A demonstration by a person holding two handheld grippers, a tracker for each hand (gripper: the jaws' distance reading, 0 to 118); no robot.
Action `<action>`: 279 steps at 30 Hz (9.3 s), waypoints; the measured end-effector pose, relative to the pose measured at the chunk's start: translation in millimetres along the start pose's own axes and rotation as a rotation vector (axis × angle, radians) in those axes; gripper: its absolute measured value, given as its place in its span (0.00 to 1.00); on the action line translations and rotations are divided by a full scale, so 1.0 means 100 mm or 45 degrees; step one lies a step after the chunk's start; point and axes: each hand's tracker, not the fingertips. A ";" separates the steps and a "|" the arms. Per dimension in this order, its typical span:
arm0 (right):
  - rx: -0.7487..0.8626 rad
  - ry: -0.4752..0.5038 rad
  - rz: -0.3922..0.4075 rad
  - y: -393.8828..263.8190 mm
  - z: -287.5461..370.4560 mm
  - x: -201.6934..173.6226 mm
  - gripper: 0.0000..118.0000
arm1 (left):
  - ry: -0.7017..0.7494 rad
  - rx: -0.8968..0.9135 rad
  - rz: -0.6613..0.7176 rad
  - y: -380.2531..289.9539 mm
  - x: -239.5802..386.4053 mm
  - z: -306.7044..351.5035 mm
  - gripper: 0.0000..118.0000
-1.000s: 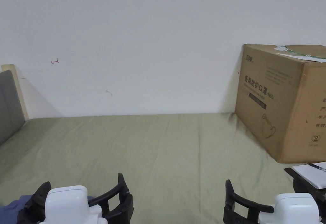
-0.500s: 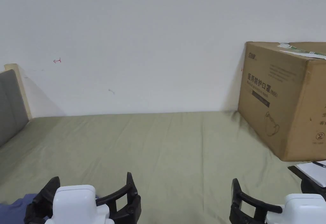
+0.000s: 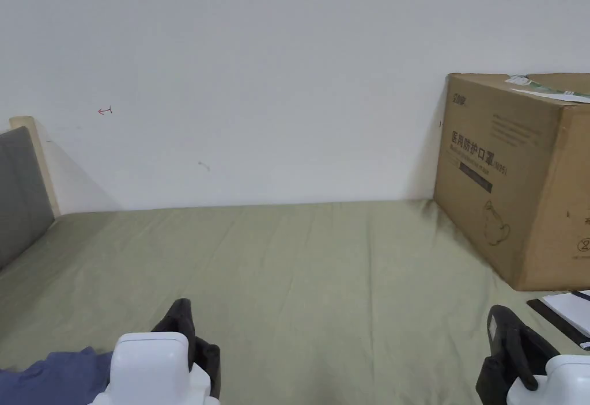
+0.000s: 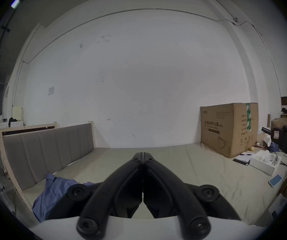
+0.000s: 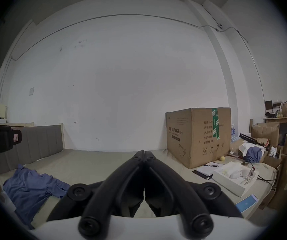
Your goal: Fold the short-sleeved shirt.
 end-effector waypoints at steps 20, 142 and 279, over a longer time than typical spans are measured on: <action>-0.065 0.845 -0.048 -0.16 -0.20 -2.50 0.00 | 0.705 -0.216 -0.014 -0.23 -2.06 0.89 0.00; -0.028 0.023 -0.001 -0.25 0.65 0.09 0.00 | 0.039 -0.038 0.164 -0.58 -0.30 0.97 0.00; -0.284 0.204 0.312 2.89 -4.42 -0.20 0.03 | -0.237 -0.298 0.275 2.39 -0.27 -3.44 0.00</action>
